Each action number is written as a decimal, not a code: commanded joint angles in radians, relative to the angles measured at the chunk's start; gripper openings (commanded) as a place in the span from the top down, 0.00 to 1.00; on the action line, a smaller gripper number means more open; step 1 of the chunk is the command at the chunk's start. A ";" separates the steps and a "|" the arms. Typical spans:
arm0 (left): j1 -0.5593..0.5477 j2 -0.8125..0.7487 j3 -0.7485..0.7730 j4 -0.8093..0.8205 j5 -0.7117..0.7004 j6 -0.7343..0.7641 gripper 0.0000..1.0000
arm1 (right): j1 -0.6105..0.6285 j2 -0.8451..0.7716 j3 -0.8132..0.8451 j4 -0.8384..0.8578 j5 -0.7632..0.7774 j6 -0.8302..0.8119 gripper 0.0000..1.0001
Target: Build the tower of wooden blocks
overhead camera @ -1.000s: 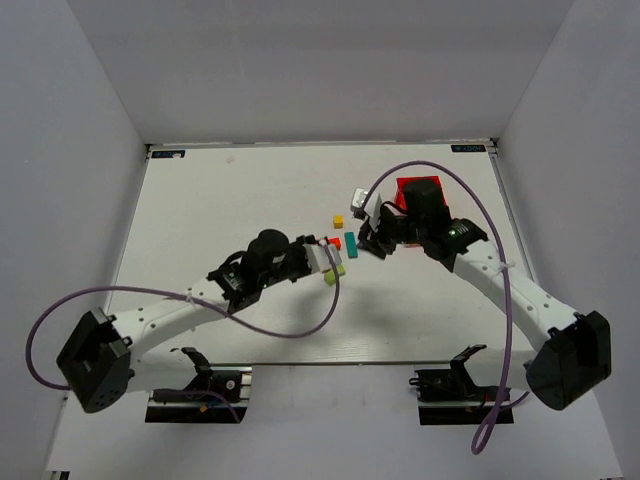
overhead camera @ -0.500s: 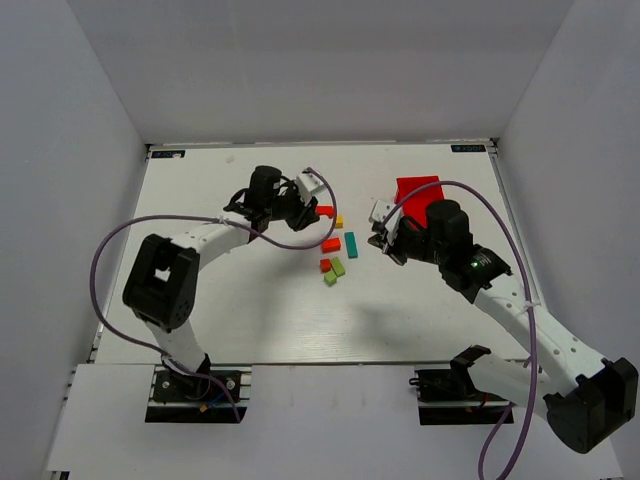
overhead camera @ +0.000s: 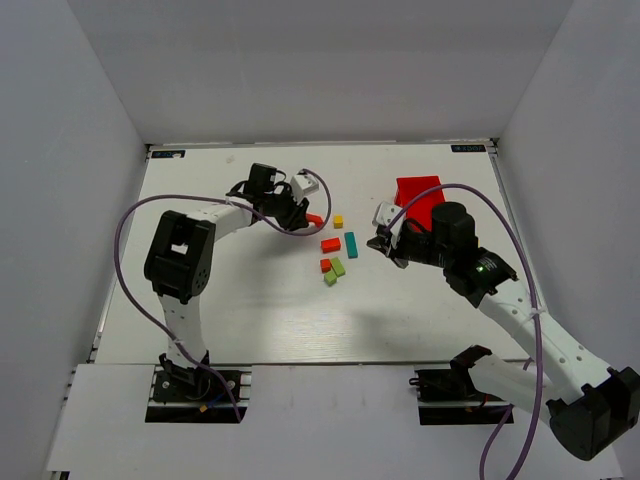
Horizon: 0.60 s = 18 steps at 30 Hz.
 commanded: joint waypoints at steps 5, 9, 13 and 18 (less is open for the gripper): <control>0.004 0.054 0.098 -0.086 0.106 0.086 0.98 | -0.004 0.005 -0.013 0.007 -0.026 0.004 1.00; 0.004 0.065 0.087 -0.086 0.143 0.122 0.97 | -0.003 0.021 -0.013 0.010 -0.027 0.000 1.00; 0.013 0.091 0.116 -0.137 0.153 0.158 0.97 | -0.004 0.027 -0.013 0.007 -0.035 -0.003 1.00; 0.013 0.151 0.216 -0.253 0.144 0.172 0.93 | 0.000 0.028 -0.015 0.003 -0.038 -0.006 1.00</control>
